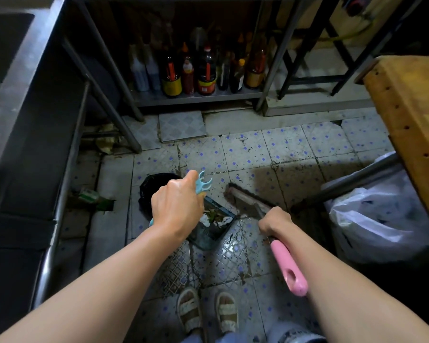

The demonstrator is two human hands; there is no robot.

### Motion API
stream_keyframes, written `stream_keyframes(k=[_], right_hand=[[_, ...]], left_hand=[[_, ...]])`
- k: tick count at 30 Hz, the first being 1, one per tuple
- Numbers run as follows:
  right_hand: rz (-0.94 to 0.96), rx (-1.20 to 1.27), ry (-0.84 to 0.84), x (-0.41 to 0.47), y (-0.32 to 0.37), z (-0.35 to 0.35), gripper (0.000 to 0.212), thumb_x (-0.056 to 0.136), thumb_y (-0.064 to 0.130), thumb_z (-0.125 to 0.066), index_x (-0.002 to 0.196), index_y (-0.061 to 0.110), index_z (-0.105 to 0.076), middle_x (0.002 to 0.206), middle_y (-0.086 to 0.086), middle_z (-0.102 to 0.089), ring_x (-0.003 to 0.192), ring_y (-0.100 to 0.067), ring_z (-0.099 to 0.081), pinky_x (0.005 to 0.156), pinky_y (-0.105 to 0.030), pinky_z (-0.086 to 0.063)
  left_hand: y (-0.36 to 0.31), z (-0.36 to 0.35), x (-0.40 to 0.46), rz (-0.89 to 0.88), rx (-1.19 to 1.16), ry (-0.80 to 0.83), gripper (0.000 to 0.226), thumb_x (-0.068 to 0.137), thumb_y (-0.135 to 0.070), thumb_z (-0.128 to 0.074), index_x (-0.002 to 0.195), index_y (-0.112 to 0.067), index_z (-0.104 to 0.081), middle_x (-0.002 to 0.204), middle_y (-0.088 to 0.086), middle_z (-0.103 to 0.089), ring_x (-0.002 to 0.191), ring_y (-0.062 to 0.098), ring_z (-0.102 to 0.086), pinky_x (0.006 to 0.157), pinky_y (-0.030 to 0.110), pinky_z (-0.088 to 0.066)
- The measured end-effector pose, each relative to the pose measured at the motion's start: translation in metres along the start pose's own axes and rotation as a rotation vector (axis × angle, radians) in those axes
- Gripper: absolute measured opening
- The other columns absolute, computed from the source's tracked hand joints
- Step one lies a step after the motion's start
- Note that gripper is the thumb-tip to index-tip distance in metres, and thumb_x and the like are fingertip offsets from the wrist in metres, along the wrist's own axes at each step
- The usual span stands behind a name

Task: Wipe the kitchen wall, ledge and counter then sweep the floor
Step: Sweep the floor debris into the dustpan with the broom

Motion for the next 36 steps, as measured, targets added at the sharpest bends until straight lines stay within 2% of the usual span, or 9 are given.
stream_keyframes(k=[4, 12, 17, 20, 23, 28, 32, 36], right_hand=[[0.001, 0.005, 0.007, 0.013, 0.005, -0.008, 0.042, 0.087, 0.014, -0.057, 0.126, 0.000, -0.053, 0.129, -0.018, -0.056, 0.117, -0.030, -0.055, 0.092, -0.030, -0.046], [0.071, -0.053, 0.076, 0.026, 0.021, -0.039, 0.041, 0.088, 0.014, -0.056, 0.126, -0.003, -0.052, 0.129, -0.018, -0.057, 0.119, -0.029, -0.055, 0.091, -0.029, -0.046], [0.124, -0.114, 0.141, 0.010, 0.018, -0.046, 0.037, 0.089, 0.011, -0.053, 0.123, -0.004, -0.053, 0.124, -0.016, -0.060, 0.115, -0.027, -0.058, 0.089, -0.027, -0.047], [0.120, -0.102, 0.152, 0.005, 0.011, -0.042, 0.039, 0.088, 0.014, -0.055, 0.122, -0.004, -0.053, 0.124, -0.017, -0.059, 0.111, -0.027, -0.060, 0.080, -0.025, -0.048], [0.114, -0.068, 0.136, 0.002, 0.003, -0.033, 0.038, 0.086, 0.012, -0.054, 0.120, -0.004, -0.056, 0.122, -0.017, -0.060, 0.110, -0.026, -0.060, 0.083, -0.025, -0.048], [0.105, -0.043, 0.121, -0.004, -0.011, -0.025, 0.041, 0.088, 0.015, -0.053, 0.124, -0.005, -0.053, 0.125, -0.017, -0.058, 0.112, -0.028, -0.059, 0.084, -0.026, -0.047], [0.089, -0.058, 0.122, -0.010, -0.016, -0.020, 0.039, 0.087, 0.014, -0.057, 0.123, -0.002, -0.054, 0.123, -0.016, -0.059, 0.105, -0.026, -0.061, 0.071, -0.024, -0.044], [0.088, -0.016, 0.141, -0.014, -0.022, -0.016, 0.031, 0.086, 0.015, -0.059, 0.113, 0.000, -0.059, 0.116, -0.014, -0.064, 0.098, -0.025, -0.064, 0.063, -0.023, -0.042]], left_hand=[[0.000, -0.005, 0.001, 0.004, 0.013, -0.012, 0.021, 0.090, -0.034, -0.055, 0.103, -0.019, -0.049, 0.085, 0.003, -0.061, 0.067, 0.024, -0.041, 0.060, 0.031, -0.030], [-0.002, -0.016, 0.002, 0.048, 0.066, -0.017, 0.022, 0.089, -0.037, -0.056, 0.102, -0.020, -0.047, 0.074, -0.001, -0.044, 0.068, 0.026, -0.041, 0.060, 0.032, -0.030], [-0.010, -0.019, -0.001, 0.038, 0.061, -0.013, 0.020, 0.090, -0.035, -0.056, 0.099, -0.019, -0.046, 0.074, -0.001, -0.048, 0.065, 0.024, -0.039, 0.058, 0.031, -0.029], [-0.017, -0.020, -0.003, 0.030, 0.039, -0.010, 0.020, 0.090, -0.034, -0.056, 0.100, -0.019, -0.047, 0.075, -0.001, -0.047, 0.066, 0.024, -0.039, 0.059, 0.030, -0.029], [-0.018, -0.020, -0.005, 0.030, 0.045, -0.007, 0.021, 0.090, -0.034, -0.056, 0.101, -0.018, -0.047, 0.075, 0.000, -0.047, 0.066, 0.025, -0.040, 0.059, 0.031, -0.029], [-0.016, -0.022, -0.017, 0.027, 0.057, -0.004, 0.023, 0.090, -0.035, -0.056, 0.101, -0.018, -0.046, 0.083, 0.005, -0.061, 0.078, 0.033, -0.057, 0.060, 0.032, -0.031], [-0.011, -0.019, -0.020, 0.047, 0.034, -0.025, 0.022, 0.090, -0.034, -0.057, 0.101, -0.018, -0.046, 0.084, 0.006, -0.062, 0.069, 0.028, -0.046, 0.060, 0.032, -0.031], [-0.011, -0.018, -0.027, 0.052, 0.010, -0.039, 0.024, 0.090, -0.035, -0.057, 0.101, -0.017, -0.046, 0.085, 0.007, -0.063, 0.074, 0.032, -0.053, 0.061, 0.032, -0.032]])
Point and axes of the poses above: each hand's wrist, its own x-axis towards the middle knuckle, its own z-axis out of the back of the hand, y = z × x, the point moved 9 cm from there along x, towards the middle knuckle
